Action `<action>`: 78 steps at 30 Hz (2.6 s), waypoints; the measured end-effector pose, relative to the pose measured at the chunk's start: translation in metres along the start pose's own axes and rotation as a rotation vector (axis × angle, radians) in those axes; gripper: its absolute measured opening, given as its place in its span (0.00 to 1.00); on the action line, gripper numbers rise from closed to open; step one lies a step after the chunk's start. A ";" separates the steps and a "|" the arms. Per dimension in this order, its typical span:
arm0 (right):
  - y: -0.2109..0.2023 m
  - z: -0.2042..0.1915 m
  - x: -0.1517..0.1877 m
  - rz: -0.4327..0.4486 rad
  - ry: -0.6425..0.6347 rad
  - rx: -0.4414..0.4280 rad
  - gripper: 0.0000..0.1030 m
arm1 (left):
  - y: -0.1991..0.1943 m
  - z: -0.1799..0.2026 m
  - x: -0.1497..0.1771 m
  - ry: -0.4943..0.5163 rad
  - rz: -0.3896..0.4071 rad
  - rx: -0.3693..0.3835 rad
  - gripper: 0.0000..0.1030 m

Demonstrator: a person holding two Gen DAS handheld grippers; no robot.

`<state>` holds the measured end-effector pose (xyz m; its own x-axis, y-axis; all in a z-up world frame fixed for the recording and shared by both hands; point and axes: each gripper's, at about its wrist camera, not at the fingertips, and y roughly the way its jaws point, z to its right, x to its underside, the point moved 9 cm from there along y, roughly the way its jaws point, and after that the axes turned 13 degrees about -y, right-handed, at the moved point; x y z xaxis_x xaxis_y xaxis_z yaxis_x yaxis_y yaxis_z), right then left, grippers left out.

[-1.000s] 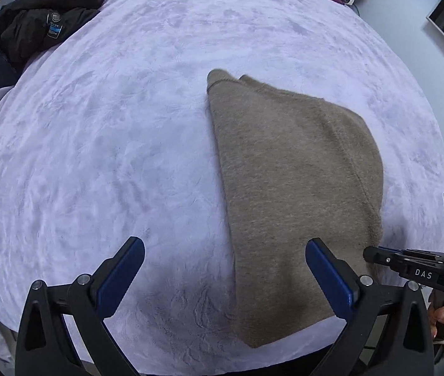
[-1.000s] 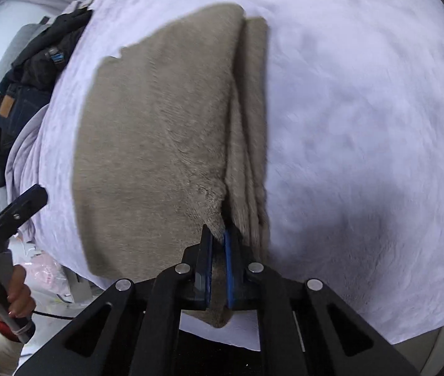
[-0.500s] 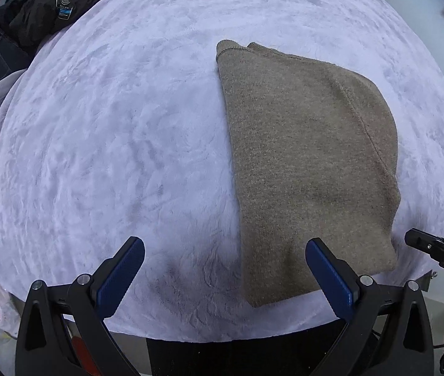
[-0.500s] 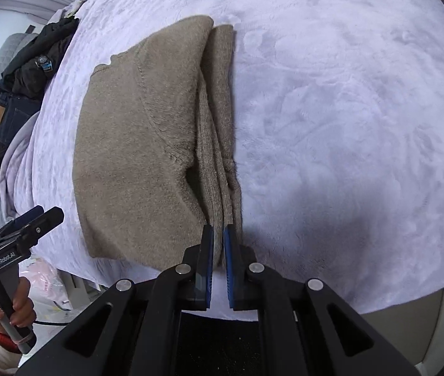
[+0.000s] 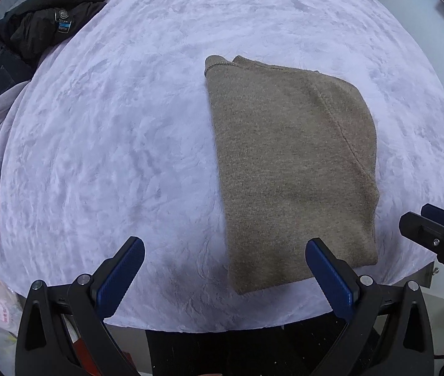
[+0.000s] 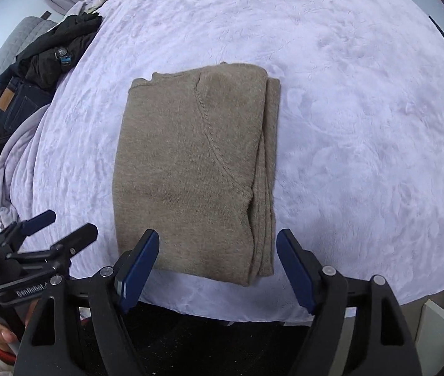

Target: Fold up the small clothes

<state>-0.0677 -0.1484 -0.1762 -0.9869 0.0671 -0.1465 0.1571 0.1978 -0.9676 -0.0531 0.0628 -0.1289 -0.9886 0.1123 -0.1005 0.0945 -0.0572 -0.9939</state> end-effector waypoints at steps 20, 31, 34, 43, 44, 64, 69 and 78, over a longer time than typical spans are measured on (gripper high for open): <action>-0.015 0.008 -0.014 -0.030 0.032 0.182 1.00 | -0.010 -0.002 -0.004 0.007 0.016 -0.046 1.00; -0.018 0.008 -0.014 -0.041 0.026 0.202 1.00 | -0.014 0.000 -0.006 0.004 0.027 -0.050 1.00; -0.018 0.008 -0.013 -0.046 0.025 0.208 1.00 | -0.015 0.000 -0.006 0.003 0.032 -0.051 1.00; -0.020 0.008 -0.013 -0.046 0.021 0.221 1.00 | -0.015 -0.001 -0.006 -0.005 0.033 -0.051 1.00; -0.020 0.008 -0.013 -0.045 0.021 0.224 1.00 | -0.015 -0.002 -0.006 -0.005 0.033 -0.051 1.00; -0.020 0.006 -0.013 -0.048 0.020 0.231 1.00 | -0.017 -0.007 -0.004 -0.018 0.045 -0.061 1.00; -0.020 0.006 -0.012 -0.050 0.020 0.232 1.00 | -0.017 -0.006 -0.004 -0.019 0.049 -0.063 1.00; -0.019 0.007 -0.012 -0.056 0.016 0.237 1.00 | -0.017 -0.005 -0.004 -0.019 0.045 -0.062 1.00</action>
<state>-0.0594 -0.1596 -0.1574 -0.9929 0.0783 -0.0896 0.0873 -0.0331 -0.9956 -0.0506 0.0680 -0.1124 -0.9852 0.0920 -0.1445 0.1451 -0.0004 -0.9894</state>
